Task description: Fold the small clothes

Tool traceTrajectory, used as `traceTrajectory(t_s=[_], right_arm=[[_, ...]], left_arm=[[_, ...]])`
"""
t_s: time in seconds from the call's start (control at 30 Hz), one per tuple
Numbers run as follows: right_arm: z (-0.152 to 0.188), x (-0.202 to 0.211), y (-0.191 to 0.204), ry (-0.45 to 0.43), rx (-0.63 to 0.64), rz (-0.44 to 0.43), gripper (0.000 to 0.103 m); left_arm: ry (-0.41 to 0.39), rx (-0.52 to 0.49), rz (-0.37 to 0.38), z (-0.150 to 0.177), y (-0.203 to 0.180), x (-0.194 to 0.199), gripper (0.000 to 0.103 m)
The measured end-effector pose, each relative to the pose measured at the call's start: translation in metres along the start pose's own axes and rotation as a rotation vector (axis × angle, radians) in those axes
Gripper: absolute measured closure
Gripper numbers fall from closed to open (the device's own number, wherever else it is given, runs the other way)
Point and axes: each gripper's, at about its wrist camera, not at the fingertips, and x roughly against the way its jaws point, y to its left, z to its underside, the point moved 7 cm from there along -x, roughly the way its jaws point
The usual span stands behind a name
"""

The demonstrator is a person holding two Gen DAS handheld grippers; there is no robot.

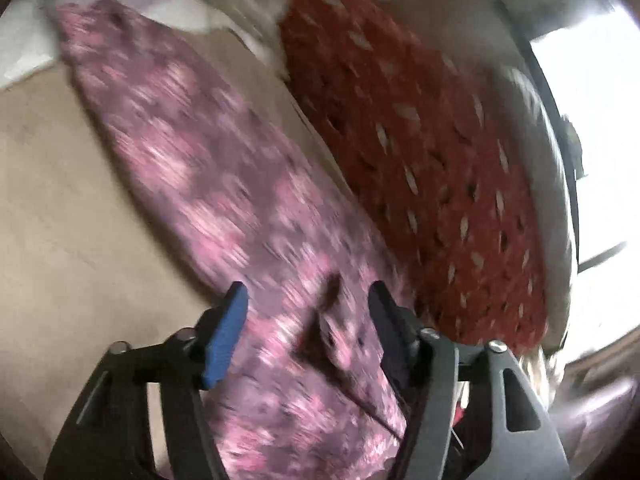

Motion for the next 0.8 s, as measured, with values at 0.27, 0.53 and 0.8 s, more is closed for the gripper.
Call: traceTrajectory(t_s=[0.27,0.53,0.8], right_arm=[[0.034,-0.052,0.045,-0.016,0.213,0.077,0.063],[0.032,-0.054,0.041,-0.033,0.193,0.041,0.061],[0.029,-0.053,0.038,-0.037,0.179,0.015,0.060]], left_arm=[[-0.122,0.138,-0.250,-0.128,0.126,0.045,0.039],[-0.018,0.374,-0.209,-0.187,0.219,0.008,0.039],[-0.002,0.383,-0.151,-0.214,0.208,-0.028,0.097]])
